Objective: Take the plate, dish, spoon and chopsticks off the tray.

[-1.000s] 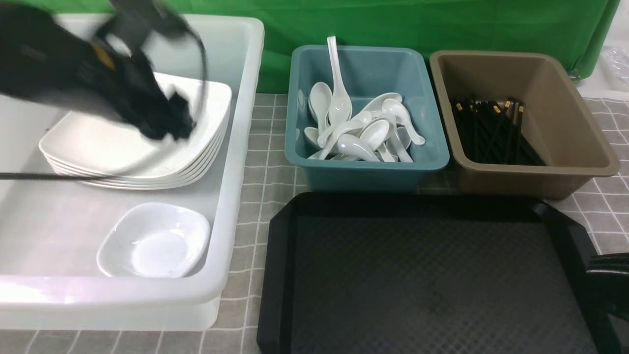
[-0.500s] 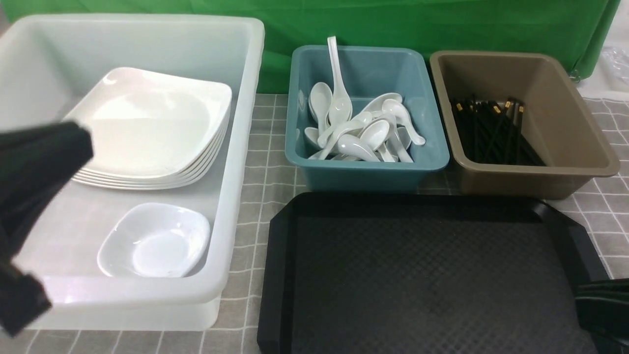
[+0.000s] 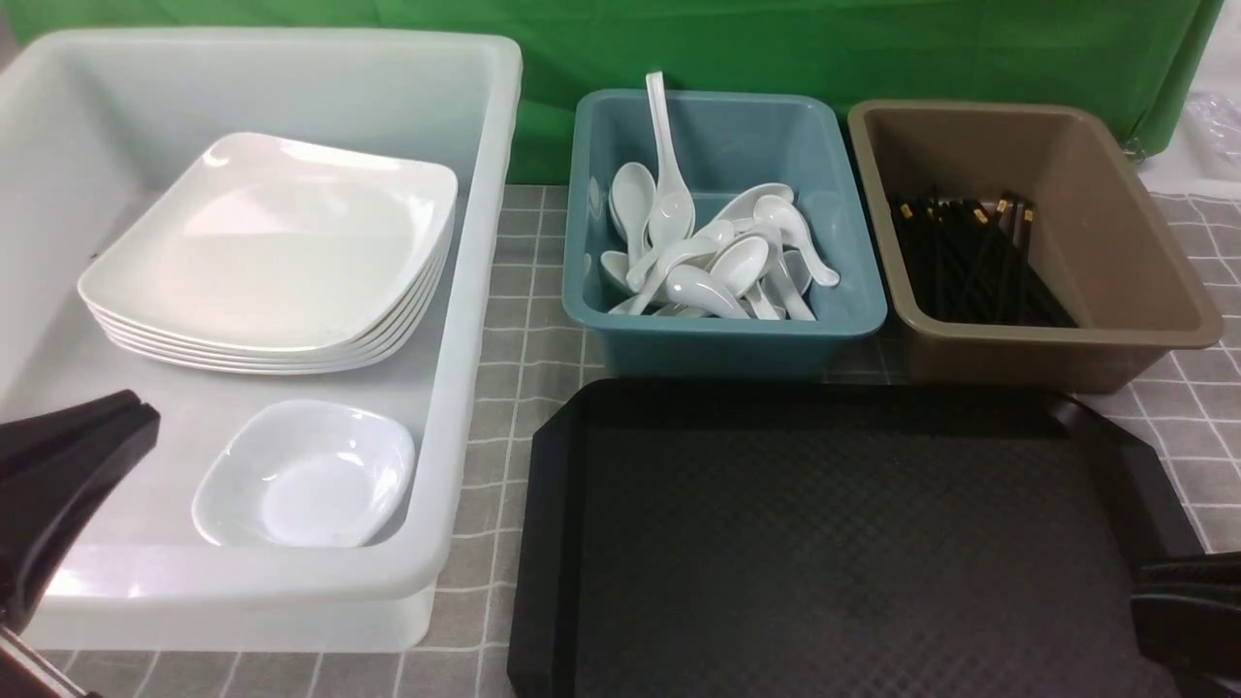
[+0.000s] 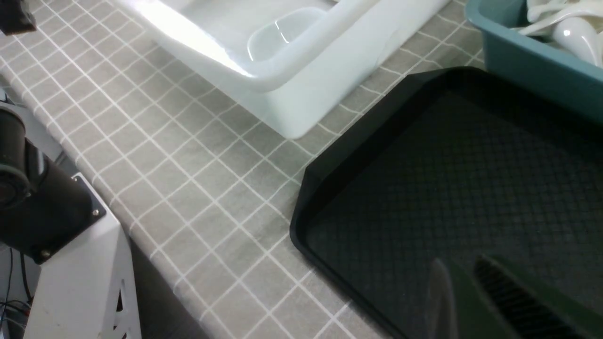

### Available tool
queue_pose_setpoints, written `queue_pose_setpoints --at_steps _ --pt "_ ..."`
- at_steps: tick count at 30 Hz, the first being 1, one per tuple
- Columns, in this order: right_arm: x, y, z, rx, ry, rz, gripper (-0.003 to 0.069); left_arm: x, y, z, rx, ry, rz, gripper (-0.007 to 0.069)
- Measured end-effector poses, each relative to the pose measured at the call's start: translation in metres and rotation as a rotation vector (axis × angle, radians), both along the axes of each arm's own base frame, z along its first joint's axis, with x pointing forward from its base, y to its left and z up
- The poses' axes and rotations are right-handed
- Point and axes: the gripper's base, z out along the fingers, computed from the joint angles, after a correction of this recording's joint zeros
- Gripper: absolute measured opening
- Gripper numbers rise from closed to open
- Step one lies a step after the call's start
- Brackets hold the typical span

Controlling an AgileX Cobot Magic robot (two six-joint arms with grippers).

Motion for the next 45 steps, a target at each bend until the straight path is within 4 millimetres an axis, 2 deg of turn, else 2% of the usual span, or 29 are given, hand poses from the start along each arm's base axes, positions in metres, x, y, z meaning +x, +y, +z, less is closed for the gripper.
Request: queue_pose_setpoints --at_steps 5,7,8,11,13,14,15,17,18,19,20,21,23,25,30,45 --pt "0.005 -0.004 0.0 0.015 0.015 -0.064 0.0108 0.0 0.0 0.0 0.01 -0.004 0.001 0.0004" --pt "0.013 -0.014 0.001 0.034 0.014 -0.183 0.009 0.0 0.0 0.0 0.011 -0.004 0.001 0.0004" --pt "0.015 -0.021 -0.001 0.039 0.0 -0.238 0.0058 0.0 0.0 0.0 0.014 -0.005 0.001 0.0005" --pt "0.015 -0.037 -0.011 0.015 -0.088 -0.312 0.0024 0.0 0.0 0.0 0.016 -0.006 0.001 0.0005" --pt "0.009 -0.049 -0.029 -0.014 -0.192 -0.362 0.0018 0.0 0.0 0.0 0.017 -0.007 0.001 0.0005" --pt "0.004 -0.058 -0.05 -0.045 -0.263 -0.412 0.0017 0.0 0.0 0.0 0.017 -0.007 0.001 0.0005" --pt "0.003 -0.06 -0.058 -0.049 -0.301 -0.437 0.0017 0.0 0.0 0.0 0.017 -0.007 0.001 0.0005" --pt "-0.001 -0.068 -0.092 -0.077 -0.348 -0.515 0.0017 0.0 0.0 0.0 0.017 -0.007 0.001 0.0005" --pt "-0.004 -0.07 -0.097 -0.075 -0.378 -0.53 0.0017 0.0 0.0 0.0 0.017 -0.007 0.001 0.0005" --pt "-0.007 -0.073 -0.12 -0.076 -0.402 -0.579 0.0017 0.0 0.0 0.0 0.017 -0.007 0.001 0.0005" --pt "-0.007 -0.074 -0.124 -0.081 -0.389 -0.583 0.0017 0.0 0.0 0.0 0.017 -0.007 0.001 0.0005" --pt "-0.01 -0.076 -0.144 -0.071 -0.425 -0.622 0.0017 0.0 0.0 0.0 0.017 -0.007 0.001 0.0005" --pt "-0.011 -0.078 -0.17 -0.065 -0.445 -0.652 0.0017 0.0 0.0 0.0 0.017 -0.007 0.001 0.0005" --pt "-0.011 -0.078 -0.188 -0.069 -0.43 -0.657 0.0017 0.0 0.0 0.0 0.017 -0.007 0.001 0.0005" --pt "-0.011 -0.078 -0.196 -0.048 -0.37 -0.669 0.0017 0.0 0.0 0.0 0.017 -0.007 0.001 0.0005" --pt "-0.012 -0.078 -0.197 -0.038 -0.35 -0.673 0.0036 0.0 0.0 0.0 0.017 -0.007 0.001 0.0005"
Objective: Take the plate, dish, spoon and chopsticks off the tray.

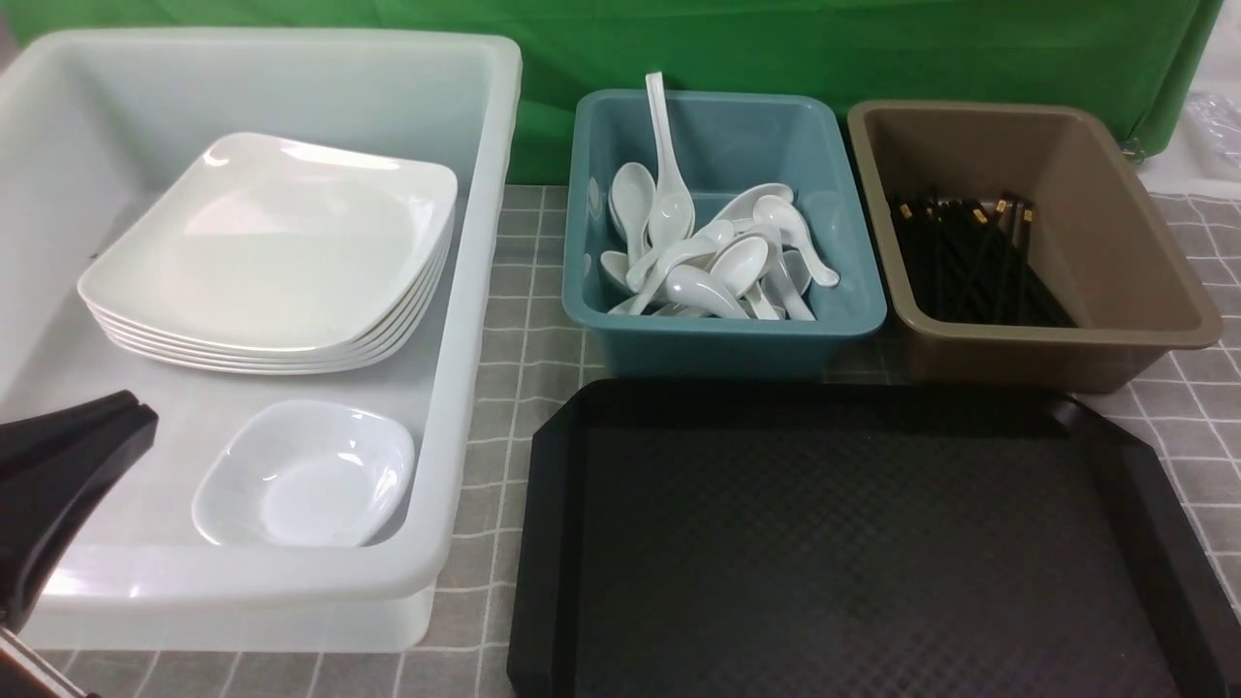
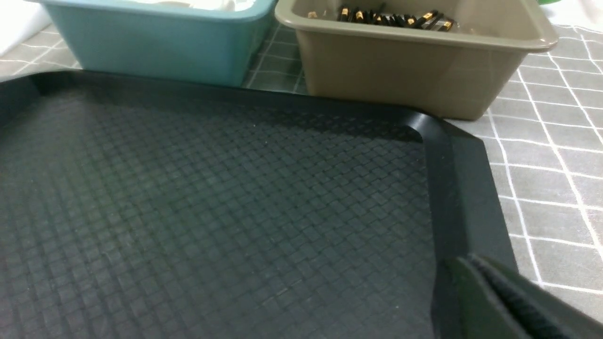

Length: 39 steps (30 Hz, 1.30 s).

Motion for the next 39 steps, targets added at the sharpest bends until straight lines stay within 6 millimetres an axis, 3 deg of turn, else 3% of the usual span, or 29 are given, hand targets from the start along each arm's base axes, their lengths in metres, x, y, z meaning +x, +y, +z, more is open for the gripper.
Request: queue_pose_setpoints --at_steps 13,18,22,28,30,39 --pt "0.0 0.0 0.0 0.001 0.0 0.0 0.0059 0.001 0.001 0.001 0.006 -0.016 0.01 0.0005" --pt "0.0 0.0 0.0 0.002 0.0 0.0 0.0059 -0.004 0.017 0.004 -0.178 -0.094 0.181 0.0005" --pt "0.0 0.0 0.0 0.002 0.0 0.0 0.0059 -0.016 0.032 -0.018 -0.376 -0.15 0.349 0.0006" --pt "0.0 0.0 0.0 0.002 0.0 0.0 0.0061 -0.024 0.041 -0.098 -0.43 -0.025 0.52 0.0006" --pt "0.0 0.0 0.0 0.002 0.0 0.0 0.0061 -0.023 0.041 -0.114 -0.433 0.065 0.537 0.0006" --pt "0.0 0.0 0.0 0.002 0.0 0.0 0.0073 -0.024 0.04 -0.119 -0.442 0.104 0.545 0.0006"
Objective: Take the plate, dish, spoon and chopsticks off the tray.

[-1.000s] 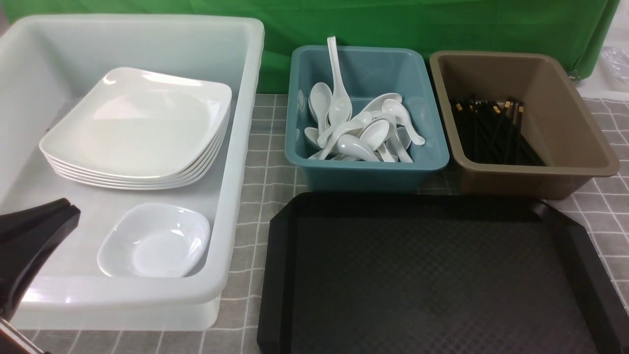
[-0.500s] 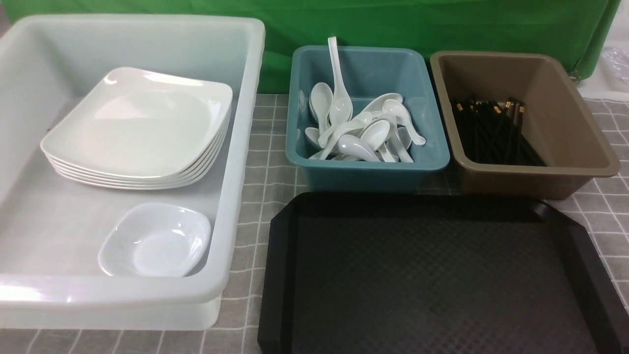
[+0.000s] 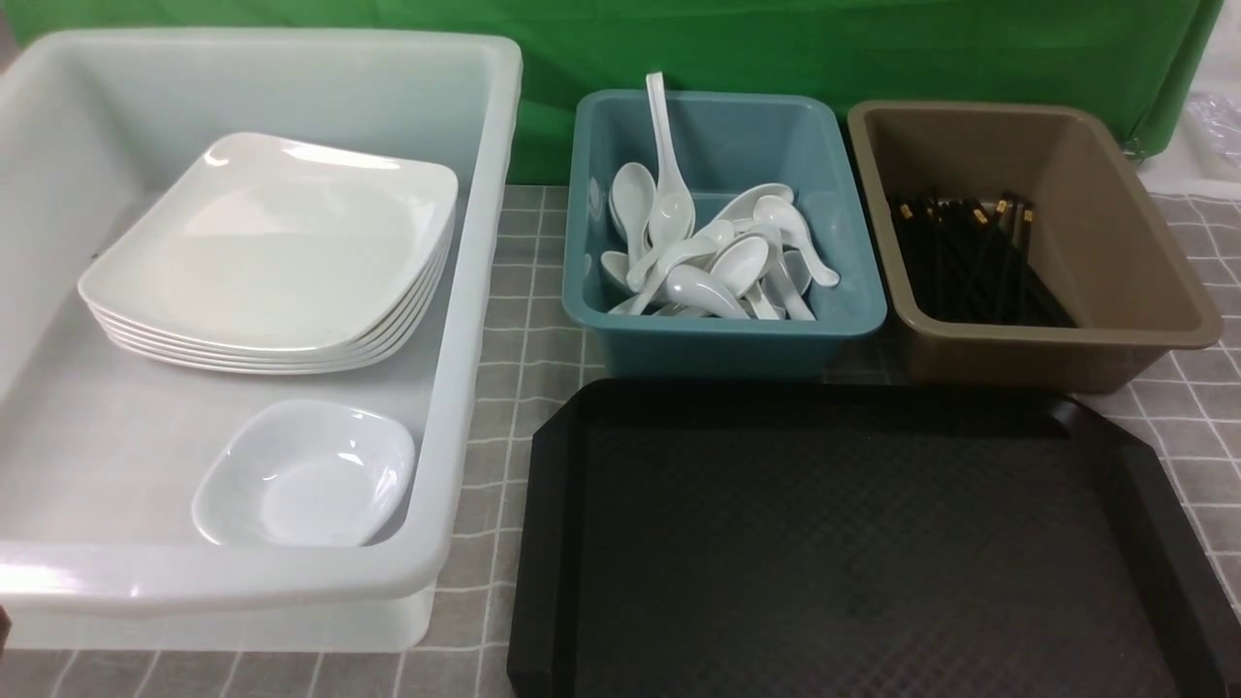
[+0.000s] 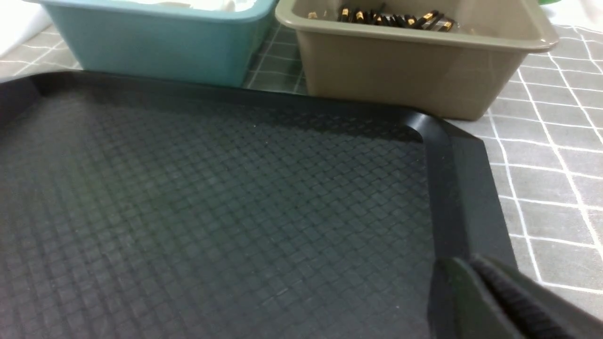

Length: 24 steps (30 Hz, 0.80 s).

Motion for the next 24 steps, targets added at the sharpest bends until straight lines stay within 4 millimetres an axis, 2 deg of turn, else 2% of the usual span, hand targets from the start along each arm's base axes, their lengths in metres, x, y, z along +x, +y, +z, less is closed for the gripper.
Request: queue_pose_setpoints --at_steps 24 --pt "0.0 0.0 0.0 0.0 0.0 0.0 0.0126 0.0 0.0001 0.0001 0.004 -0.001 0.0 0.0006"
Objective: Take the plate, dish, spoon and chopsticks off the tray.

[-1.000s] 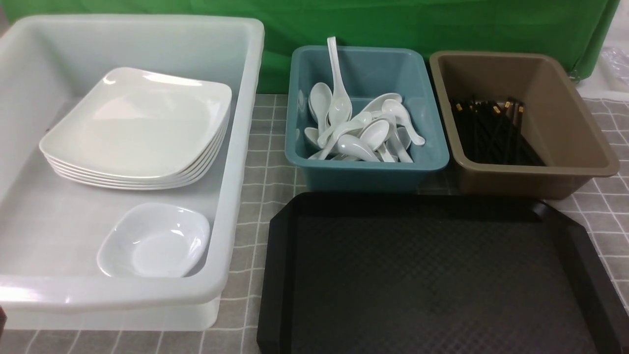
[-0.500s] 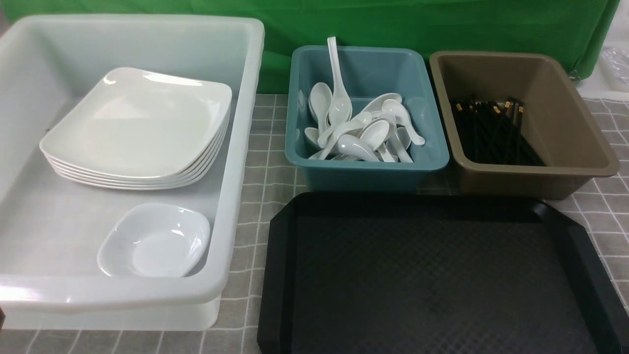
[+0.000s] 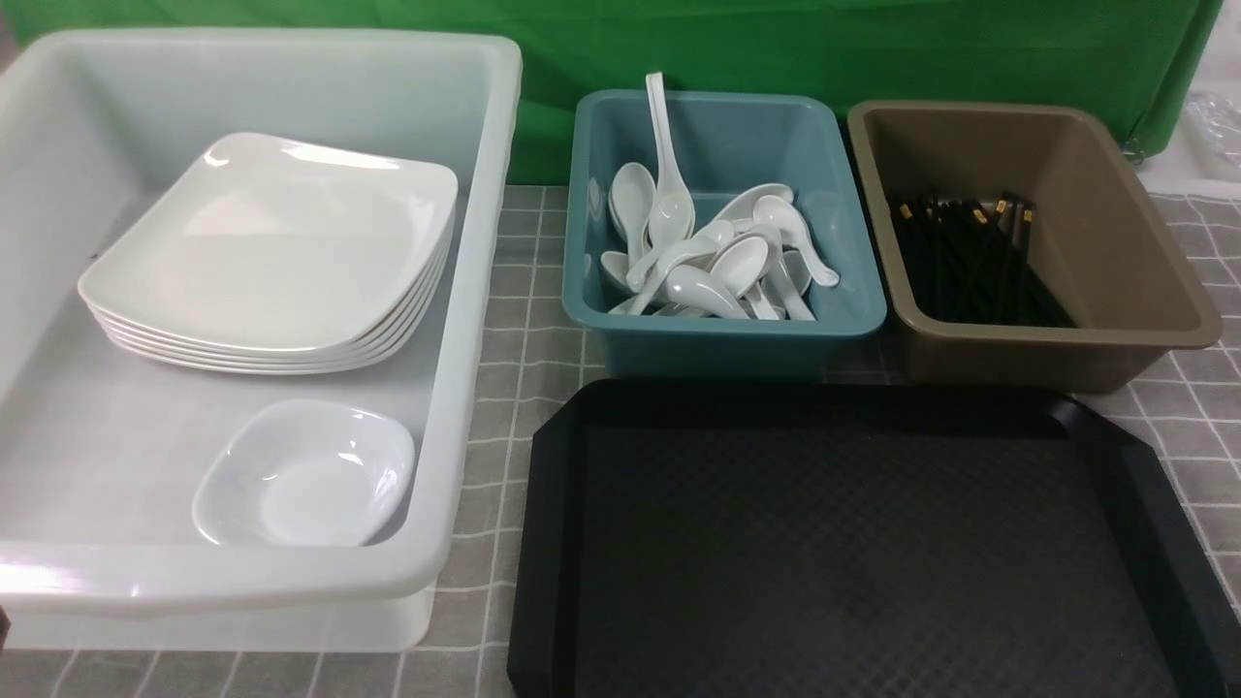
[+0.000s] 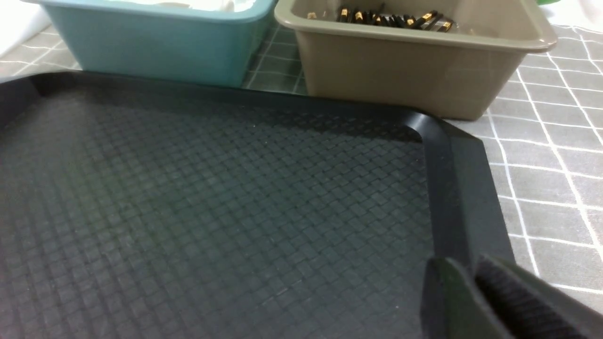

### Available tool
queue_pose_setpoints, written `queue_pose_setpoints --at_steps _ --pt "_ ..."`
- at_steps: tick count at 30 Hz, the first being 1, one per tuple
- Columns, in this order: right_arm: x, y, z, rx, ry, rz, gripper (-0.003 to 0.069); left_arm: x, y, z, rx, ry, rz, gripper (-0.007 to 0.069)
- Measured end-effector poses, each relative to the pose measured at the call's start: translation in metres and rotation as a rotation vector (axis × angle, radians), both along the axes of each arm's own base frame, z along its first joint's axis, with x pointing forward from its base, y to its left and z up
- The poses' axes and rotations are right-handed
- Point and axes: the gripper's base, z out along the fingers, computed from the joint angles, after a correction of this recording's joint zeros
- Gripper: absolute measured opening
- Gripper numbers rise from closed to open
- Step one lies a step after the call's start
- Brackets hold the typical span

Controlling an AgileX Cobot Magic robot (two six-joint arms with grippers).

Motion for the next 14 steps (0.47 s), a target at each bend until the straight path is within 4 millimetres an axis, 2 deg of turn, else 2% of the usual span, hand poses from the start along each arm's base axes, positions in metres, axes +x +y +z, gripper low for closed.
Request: queue_pose_setpoints --at_steps 14 --pt "0.0 0.0 0.0 0.0 0.0 0.0 0.0163 0.0 0.0 0.0 0.001 0.0 0.0 0.0006"
